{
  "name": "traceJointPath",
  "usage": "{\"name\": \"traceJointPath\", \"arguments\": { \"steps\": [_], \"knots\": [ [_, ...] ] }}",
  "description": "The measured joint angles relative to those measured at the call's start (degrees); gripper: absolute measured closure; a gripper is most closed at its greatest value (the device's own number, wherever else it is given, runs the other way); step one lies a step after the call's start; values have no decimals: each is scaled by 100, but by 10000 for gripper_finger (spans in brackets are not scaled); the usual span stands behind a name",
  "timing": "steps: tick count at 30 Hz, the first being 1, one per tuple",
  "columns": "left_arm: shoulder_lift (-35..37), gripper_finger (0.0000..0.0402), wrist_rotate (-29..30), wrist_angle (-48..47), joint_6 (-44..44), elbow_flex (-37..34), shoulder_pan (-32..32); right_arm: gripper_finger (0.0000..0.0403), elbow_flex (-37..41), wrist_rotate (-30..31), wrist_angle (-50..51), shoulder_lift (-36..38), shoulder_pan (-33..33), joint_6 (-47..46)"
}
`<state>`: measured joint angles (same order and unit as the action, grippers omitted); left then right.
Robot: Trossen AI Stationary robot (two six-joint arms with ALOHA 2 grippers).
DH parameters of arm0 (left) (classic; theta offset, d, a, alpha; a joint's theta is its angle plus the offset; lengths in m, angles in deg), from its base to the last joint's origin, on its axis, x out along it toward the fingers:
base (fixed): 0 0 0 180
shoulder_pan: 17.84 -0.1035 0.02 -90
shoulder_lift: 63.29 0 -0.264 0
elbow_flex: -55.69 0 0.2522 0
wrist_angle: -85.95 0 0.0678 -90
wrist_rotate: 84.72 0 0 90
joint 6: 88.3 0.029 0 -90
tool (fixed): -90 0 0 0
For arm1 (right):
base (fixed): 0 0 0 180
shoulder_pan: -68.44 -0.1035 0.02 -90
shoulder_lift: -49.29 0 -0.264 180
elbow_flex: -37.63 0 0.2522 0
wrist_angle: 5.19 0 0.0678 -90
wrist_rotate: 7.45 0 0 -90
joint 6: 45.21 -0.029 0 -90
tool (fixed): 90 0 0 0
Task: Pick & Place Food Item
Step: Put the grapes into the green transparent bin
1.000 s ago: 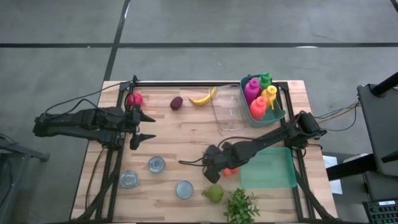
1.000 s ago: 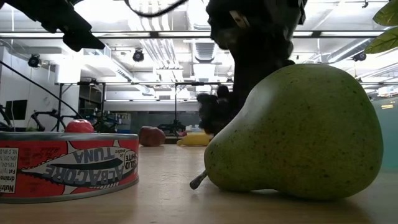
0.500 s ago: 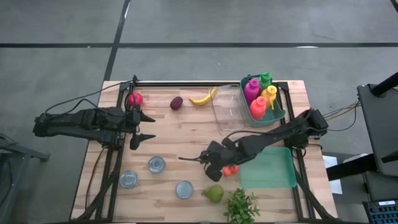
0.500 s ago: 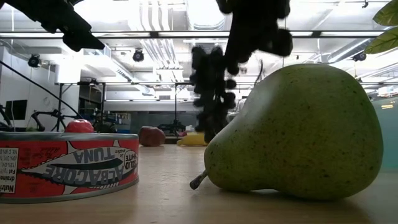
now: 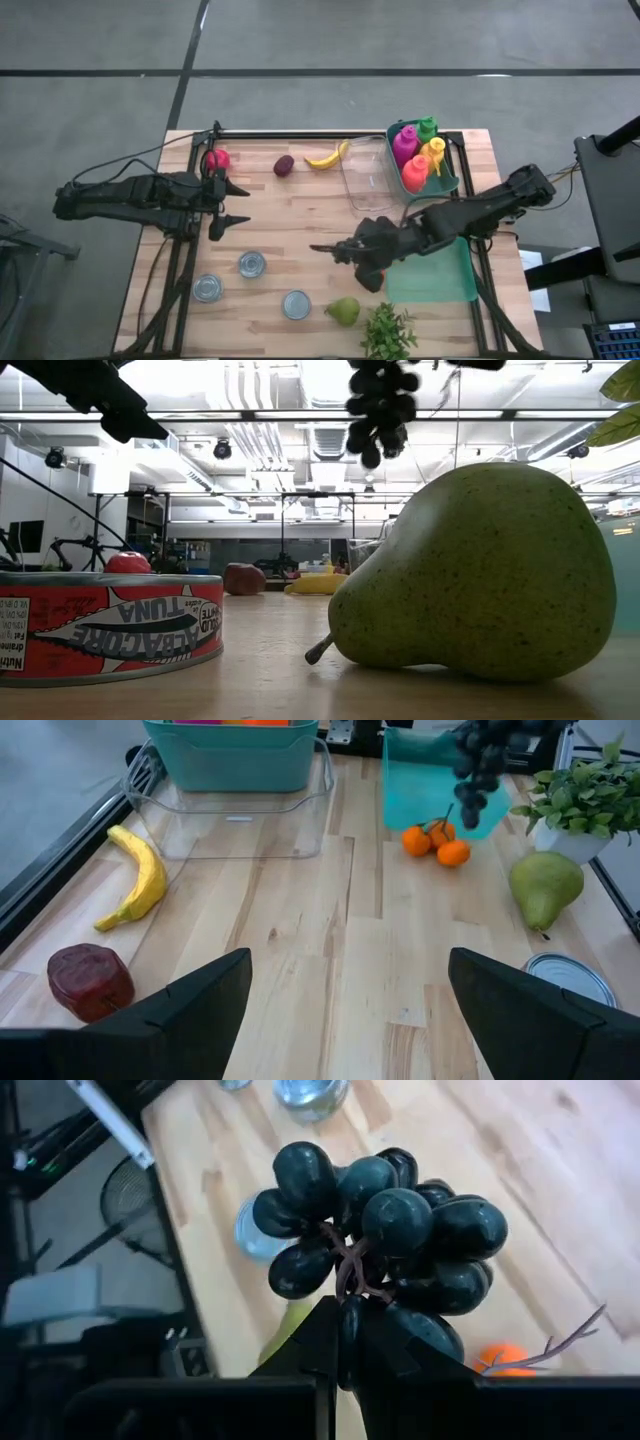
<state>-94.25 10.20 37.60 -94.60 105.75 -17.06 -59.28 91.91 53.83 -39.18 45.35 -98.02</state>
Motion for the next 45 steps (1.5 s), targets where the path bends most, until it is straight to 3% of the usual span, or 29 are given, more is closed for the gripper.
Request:
{"name": "traceJointPath", "arguments": {
  "steps": [8, 14, 22, 30, 45],
  "knots": [
    [0, 58, -1, 0, 0, 0, 1, 390, 0, -489, 830, 501, -308, -685],
    [0, 58, 1, 0, 0, 0, -1, 390, 2, -534, 1810, 722, -479, -1991],
    [0, 58, 0, 0, 0, 0, 0, 390, 2, -1103, 3207, 785, -793, -3794],
    [0, 58, 1, 0, 0, 0, -1, 390, 87, -1210, 4124, 664, -1204, -4323],
    [-1, 58, 1, 0, 0, 0, 0, 390, 1080, -1221, 3747, 391, -1378, -4883]
  ]
}}
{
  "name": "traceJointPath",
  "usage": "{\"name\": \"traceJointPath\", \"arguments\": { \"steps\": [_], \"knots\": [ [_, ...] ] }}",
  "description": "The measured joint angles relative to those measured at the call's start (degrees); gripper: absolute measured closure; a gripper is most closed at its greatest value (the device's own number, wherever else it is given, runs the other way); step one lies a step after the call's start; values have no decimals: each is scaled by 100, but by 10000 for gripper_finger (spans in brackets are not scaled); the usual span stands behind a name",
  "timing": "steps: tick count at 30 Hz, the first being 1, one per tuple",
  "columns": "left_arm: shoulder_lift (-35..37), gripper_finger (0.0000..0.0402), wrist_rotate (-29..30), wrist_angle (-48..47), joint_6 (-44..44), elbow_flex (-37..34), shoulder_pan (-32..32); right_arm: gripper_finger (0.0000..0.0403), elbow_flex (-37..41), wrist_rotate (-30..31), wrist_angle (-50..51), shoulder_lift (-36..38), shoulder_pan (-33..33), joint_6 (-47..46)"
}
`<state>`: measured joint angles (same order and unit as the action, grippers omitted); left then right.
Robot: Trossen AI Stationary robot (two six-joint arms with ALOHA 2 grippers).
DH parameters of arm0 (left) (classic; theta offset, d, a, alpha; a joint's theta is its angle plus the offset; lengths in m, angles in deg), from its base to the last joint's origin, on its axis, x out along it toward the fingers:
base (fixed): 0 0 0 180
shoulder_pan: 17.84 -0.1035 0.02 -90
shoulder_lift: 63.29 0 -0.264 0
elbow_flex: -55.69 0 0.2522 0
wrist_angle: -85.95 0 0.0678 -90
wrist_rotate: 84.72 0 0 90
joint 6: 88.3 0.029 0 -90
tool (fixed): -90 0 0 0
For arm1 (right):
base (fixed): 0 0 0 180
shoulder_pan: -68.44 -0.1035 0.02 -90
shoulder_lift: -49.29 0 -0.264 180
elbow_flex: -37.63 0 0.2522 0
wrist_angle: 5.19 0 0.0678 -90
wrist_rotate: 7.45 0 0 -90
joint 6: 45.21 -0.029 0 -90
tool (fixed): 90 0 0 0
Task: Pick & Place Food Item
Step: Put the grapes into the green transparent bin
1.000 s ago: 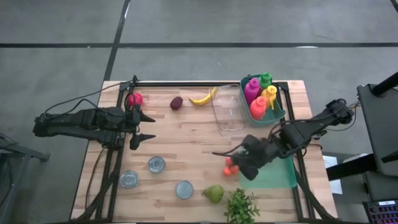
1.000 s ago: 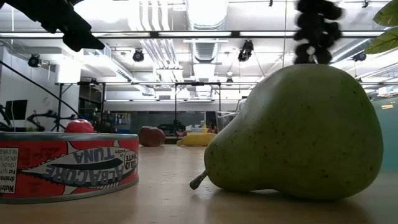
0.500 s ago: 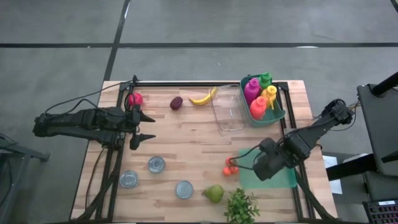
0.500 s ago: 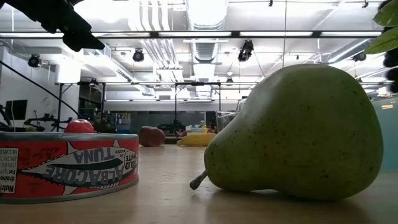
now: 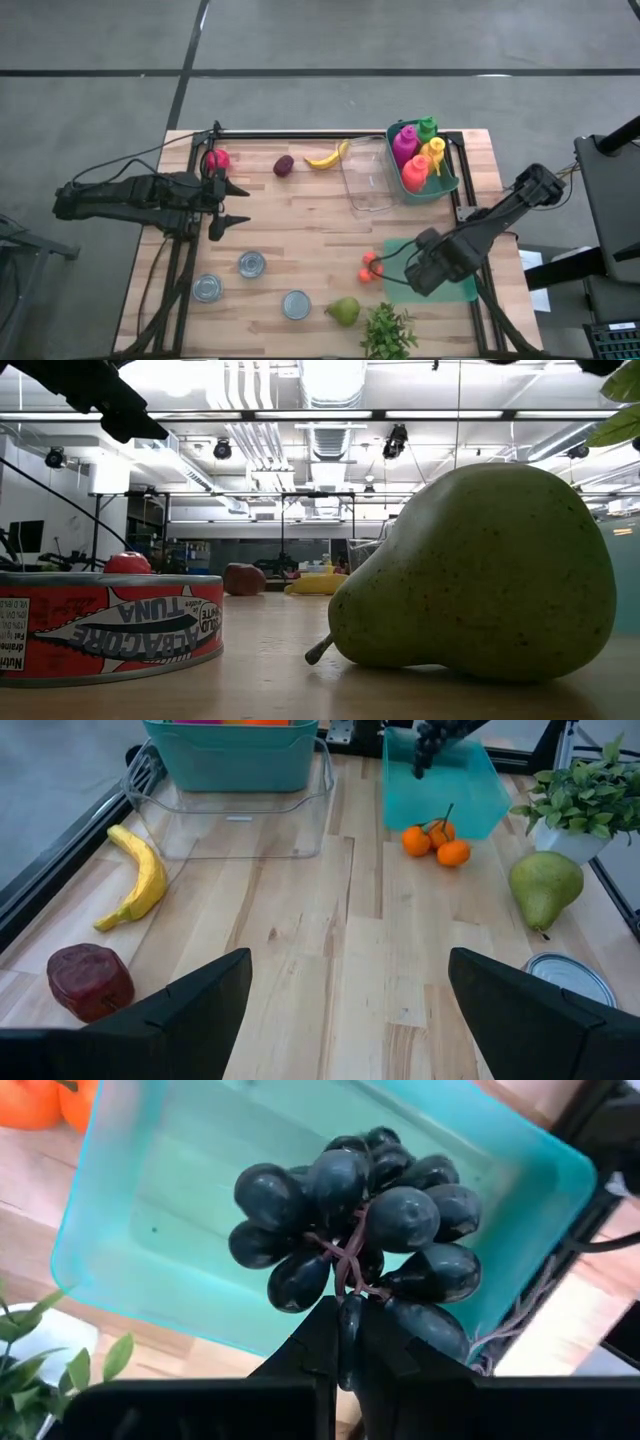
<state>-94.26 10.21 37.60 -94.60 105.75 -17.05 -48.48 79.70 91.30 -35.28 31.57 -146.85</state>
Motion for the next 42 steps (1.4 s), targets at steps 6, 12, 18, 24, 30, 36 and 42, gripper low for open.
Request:
{"name": "traceJointPath", "arguments": {
  "steps": [6, 12, 18, 24, 30, 36, 42],
  "knots": [
    [1, 58, 0, 0, 0, 0, -1, 390, 281, 280, -374, -159, 14, -138],
    [-2, 58, -1, 1, 0, 0, 0, 390, 423, 1135, -677, -451, 71, -450],
    [-1, 58, -1, 0, 0, 0, -1, 390, 462, 1005, -835, -670, 171, -297],
    [1, 58, 0, 0, 0, 0, 0, 390, 635, 563, -1294, -702, 163, -277],
    [-2, 58, 0, 0, 0, 0, 0, 387, 804, 544, -1530, -694, 163, -323],
    [1, 58, 0, 0, 0, 0, -1, 331, 884, 537, -1630, -694, 165, -321],
    [-1, 58, -2, 1, 0, 0, -1, 298, 892, 520, -1650, -694, 165, -294]
  ]
}}
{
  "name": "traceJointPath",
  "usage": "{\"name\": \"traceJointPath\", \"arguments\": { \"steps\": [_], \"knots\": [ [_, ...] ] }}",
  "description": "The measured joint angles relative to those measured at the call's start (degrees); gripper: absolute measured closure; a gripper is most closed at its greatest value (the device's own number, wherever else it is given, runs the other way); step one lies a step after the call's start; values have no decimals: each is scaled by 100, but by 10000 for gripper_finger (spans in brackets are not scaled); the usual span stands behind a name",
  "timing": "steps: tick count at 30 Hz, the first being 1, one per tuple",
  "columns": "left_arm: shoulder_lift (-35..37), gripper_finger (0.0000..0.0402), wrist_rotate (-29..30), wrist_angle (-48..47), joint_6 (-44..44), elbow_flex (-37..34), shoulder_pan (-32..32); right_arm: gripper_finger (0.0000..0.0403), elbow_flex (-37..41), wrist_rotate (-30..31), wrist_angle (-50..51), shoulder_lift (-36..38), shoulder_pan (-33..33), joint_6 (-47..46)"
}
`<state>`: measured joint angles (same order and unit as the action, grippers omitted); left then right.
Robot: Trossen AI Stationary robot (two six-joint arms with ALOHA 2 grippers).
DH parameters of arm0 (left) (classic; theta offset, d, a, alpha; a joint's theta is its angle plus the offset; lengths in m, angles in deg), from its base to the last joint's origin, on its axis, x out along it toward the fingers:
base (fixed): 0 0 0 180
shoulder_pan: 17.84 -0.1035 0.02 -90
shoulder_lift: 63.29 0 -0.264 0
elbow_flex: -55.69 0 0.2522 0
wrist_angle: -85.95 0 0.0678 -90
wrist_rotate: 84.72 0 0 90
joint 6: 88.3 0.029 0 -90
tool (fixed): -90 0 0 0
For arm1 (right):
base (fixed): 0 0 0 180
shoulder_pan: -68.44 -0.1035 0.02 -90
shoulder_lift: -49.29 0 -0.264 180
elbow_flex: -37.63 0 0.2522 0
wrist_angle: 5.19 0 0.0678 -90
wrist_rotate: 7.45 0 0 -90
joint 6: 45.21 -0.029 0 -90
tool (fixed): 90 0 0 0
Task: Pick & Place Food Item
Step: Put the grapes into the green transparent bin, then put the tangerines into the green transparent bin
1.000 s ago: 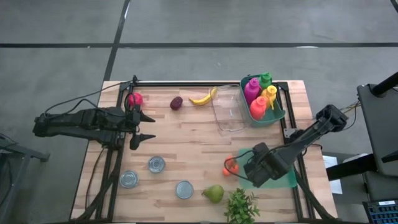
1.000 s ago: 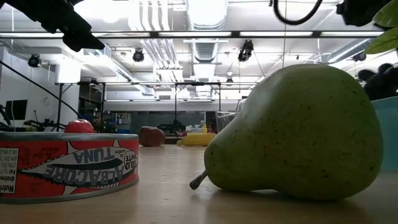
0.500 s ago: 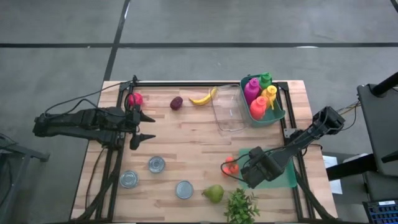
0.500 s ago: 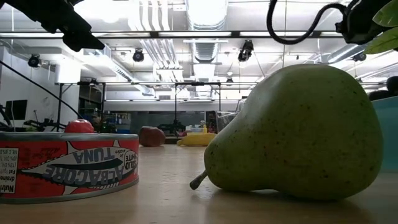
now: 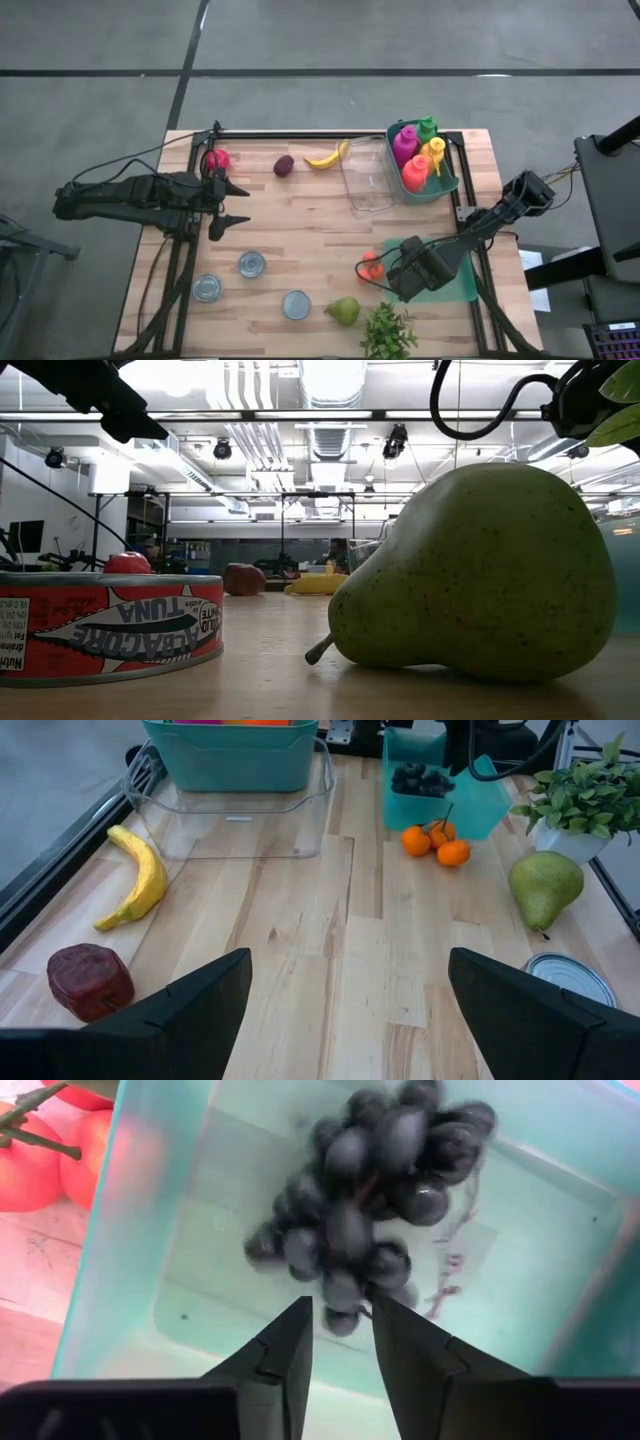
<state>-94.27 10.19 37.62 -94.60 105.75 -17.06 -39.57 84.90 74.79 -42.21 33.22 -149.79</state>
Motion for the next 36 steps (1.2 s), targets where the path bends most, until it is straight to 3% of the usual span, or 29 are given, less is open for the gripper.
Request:
{"name": "traceJointPath", "arguments": {
  "steps": [12, 18, 24, 33, 36],
  "knots": [
    [2, 58, 1, -2, 0, 0, 1, 295, -1, 26, 72, 104, 4, 125],
    [0, 58, 2, -2, 0, 0, 2, 295, -432, 735, 553, 340, -12, 757],
    [2, 58, 1, -1, 0, 0, 1, 295, -1001, 1722, 1052, 514, -57, 2547],
    [0, 58, 2, -2, 0, 0, 0, 295, -1405, 3994, 468, 526, -11, 6290],
    [1, 58, 2, 0, 0, 0, 0, 295, -1405, 4155, 187, 527, 170, 7127]
  ]
}}
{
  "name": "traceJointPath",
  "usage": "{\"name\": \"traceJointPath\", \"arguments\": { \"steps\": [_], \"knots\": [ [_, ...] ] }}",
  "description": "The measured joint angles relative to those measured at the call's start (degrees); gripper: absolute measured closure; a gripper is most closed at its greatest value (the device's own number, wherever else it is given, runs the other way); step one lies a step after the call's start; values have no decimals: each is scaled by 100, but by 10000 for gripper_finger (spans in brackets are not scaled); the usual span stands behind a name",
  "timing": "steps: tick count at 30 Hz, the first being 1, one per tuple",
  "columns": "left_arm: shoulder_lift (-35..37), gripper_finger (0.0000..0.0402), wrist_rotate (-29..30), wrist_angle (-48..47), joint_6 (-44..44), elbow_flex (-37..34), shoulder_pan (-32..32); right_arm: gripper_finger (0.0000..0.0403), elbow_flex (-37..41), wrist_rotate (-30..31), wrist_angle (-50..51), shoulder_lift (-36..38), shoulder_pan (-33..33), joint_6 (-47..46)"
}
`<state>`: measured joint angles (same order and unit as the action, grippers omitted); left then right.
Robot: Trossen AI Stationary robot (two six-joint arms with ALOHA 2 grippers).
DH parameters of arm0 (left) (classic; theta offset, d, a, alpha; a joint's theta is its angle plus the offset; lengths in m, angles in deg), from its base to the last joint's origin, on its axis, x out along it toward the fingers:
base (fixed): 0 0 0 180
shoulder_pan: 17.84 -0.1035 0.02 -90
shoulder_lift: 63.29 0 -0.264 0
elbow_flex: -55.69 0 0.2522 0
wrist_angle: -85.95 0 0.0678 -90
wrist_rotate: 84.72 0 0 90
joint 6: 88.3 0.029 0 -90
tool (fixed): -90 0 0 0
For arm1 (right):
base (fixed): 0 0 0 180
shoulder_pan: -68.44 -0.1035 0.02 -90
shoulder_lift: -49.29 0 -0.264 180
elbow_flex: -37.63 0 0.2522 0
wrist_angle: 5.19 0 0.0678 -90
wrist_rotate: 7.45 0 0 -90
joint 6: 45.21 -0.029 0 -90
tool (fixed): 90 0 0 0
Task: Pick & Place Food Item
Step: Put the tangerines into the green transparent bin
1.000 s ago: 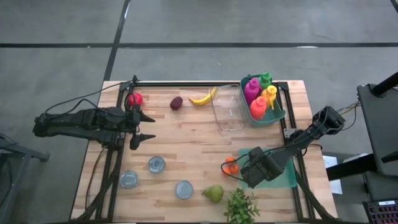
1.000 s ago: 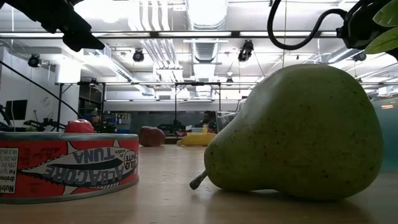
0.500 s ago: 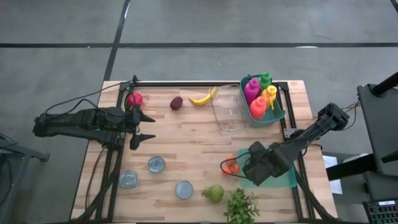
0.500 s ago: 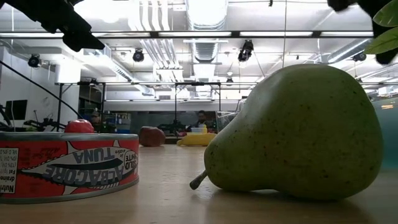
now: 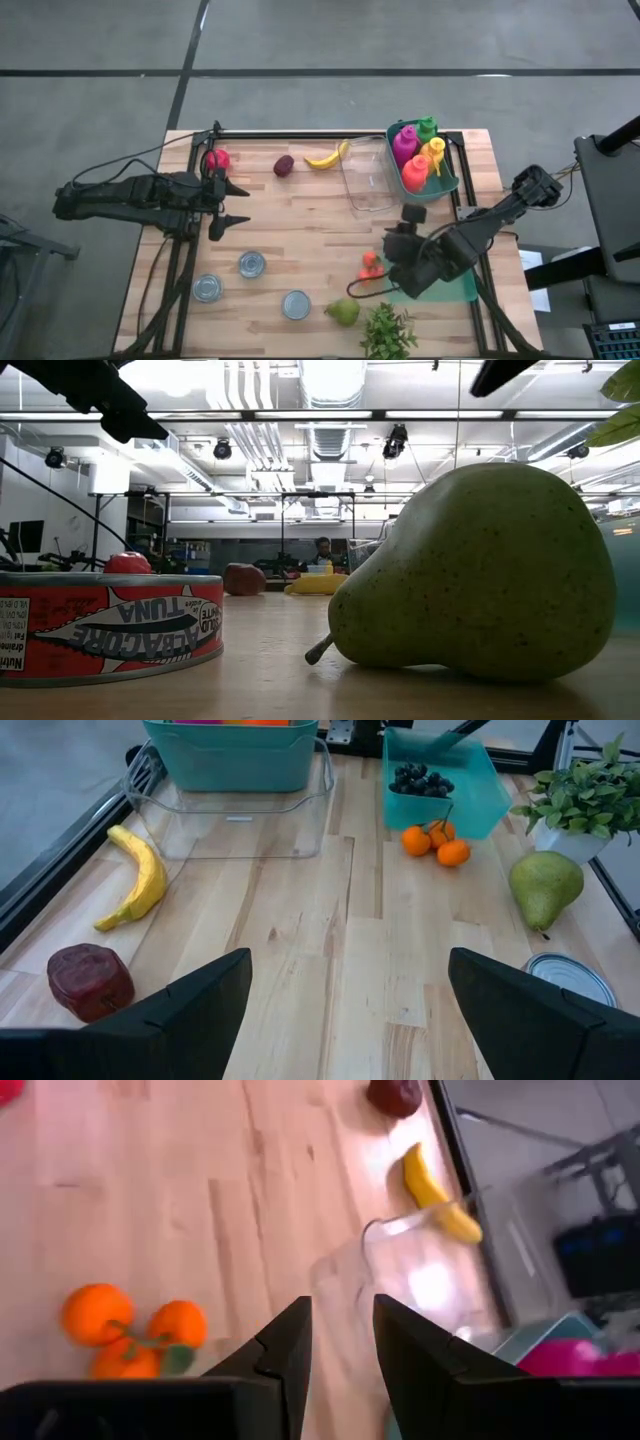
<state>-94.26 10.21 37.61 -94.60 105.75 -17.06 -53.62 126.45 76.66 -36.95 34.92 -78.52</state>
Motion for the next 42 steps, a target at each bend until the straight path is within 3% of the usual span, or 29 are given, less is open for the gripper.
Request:
{"name": "traceJointPath", "arguments": {
  "steps": [7, 10, 15, 21, 30, 42],
  "knots": [
    [0, 58, -1, -1, 0, 0, 1, 295, 0, -50, -256, 37, 750, 749],
    [-1, 58, 0, -2, 0, 0, 0, 295, 9, -342, -654, 35, 1006, 1361],
    [-1, 58, 0, 0, 0, 0, -1, 295, 122, -776, -1595, 35, 1191, 2617],
    [-1, 58, -2, 1, 0, 0, -1, 295, 275, -1036, -2416, 35, 1311, 3370],
    [-1, 58, -1, -2, 0, 0, 1, 295, 277, -3067, -2297, -111, 1408, 1724],
    [-4, 58, 0, -2, 0, 0, 0, 295, 284, -3670, -1750, -767, 1359, 1518]
  ]
}}
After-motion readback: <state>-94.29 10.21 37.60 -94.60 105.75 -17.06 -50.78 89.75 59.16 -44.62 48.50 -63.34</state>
